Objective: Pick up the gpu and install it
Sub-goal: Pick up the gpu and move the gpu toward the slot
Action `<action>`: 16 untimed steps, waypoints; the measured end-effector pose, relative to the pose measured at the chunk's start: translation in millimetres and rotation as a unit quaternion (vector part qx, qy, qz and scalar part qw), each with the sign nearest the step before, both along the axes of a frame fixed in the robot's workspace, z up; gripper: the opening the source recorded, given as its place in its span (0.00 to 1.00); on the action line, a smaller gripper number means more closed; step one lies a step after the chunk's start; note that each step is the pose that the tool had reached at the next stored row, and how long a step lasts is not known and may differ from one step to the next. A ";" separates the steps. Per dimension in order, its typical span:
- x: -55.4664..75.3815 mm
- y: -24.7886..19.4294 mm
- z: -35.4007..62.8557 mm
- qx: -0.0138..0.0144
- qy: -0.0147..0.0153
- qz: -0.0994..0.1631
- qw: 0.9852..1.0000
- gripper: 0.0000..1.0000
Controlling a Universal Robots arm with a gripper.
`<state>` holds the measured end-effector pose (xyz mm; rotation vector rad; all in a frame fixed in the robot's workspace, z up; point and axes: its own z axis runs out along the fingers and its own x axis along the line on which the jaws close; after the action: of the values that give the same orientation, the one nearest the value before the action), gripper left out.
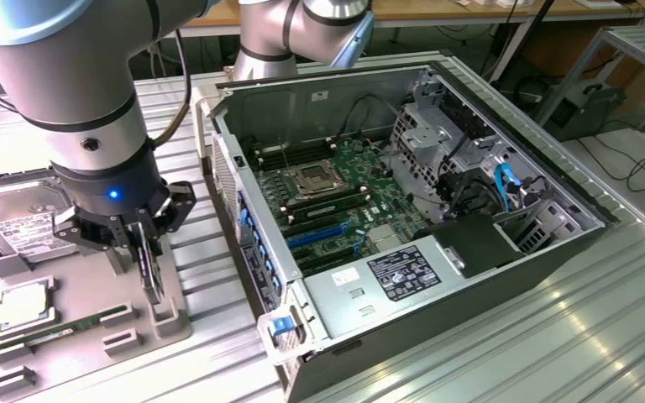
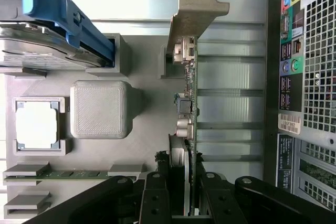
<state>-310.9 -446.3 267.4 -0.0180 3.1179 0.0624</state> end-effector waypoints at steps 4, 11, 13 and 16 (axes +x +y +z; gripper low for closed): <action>0.0 0.0 1.5 0.000 0.000 0.000 1.000 0.27; 0.1 0.0 4.3 0.000 0.000 0.000 1.000 0.27; 0.1 0.0 5.1 0.000 0.000 0.000 1.000 0.27; 0.1 0.0 6.1 0.000 0.000 0.000 1.000 0.27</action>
<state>-310.9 -446.3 273.5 -0.0180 3.1179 0.0625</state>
